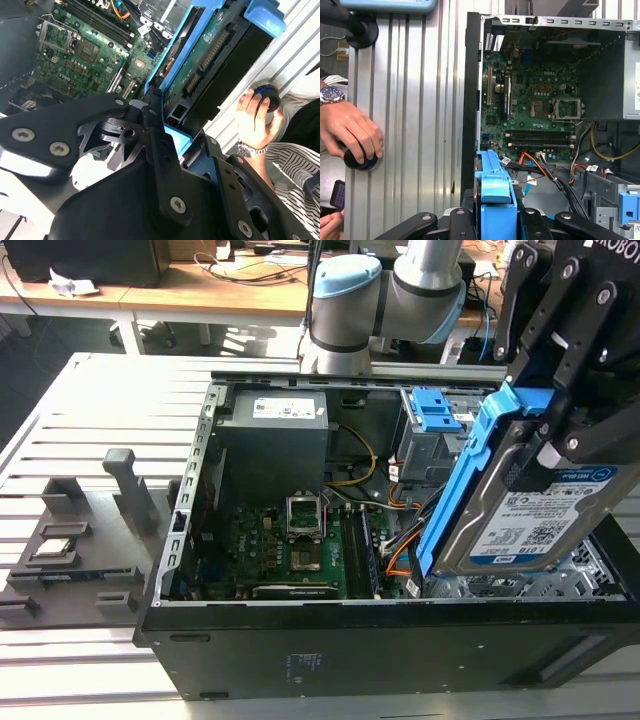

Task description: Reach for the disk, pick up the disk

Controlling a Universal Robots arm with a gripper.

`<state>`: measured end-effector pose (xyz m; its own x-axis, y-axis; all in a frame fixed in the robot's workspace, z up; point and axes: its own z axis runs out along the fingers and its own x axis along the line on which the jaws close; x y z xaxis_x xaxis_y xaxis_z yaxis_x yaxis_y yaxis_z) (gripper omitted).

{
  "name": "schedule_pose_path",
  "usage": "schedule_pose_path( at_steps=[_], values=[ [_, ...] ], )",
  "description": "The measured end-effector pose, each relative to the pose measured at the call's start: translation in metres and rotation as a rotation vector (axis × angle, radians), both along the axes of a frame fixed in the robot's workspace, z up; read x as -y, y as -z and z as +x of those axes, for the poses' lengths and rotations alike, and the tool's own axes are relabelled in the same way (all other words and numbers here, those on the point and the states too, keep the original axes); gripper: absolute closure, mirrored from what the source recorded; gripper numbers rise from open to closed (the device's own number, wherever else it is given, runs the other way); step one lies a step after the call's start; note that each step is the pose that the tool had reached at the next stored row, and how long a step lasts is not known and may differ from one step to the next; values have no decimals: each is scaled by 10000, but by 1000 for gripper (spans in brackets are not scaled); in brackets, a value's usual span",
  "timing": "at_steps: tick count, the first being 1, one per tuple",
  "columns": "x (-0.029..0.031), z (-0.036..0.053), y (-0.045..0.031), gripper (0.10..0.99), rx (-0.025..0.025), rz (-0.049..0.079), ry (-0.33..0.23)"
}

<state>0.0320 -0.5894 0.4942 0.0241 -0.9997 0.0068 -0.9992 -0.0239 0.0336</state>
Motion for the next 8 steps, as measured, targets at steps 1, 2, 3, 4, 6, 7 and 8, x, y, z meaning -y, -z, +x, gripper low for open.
schedule_pose_path(
  at_steps=[1,2,3,4,6,7,8],
  values=[
    [7,0,0,722,0,0,0],
    [14,0,0,722,0,0,0],
    [35,0,0,722,0,1,0],
    [49,0,0,722,0,1,0],
    [66,0,0,722,0,0,0],
    [79,0,0,722,0,1,0],
    [87,0,0,722,0,0,0]
  ],
)
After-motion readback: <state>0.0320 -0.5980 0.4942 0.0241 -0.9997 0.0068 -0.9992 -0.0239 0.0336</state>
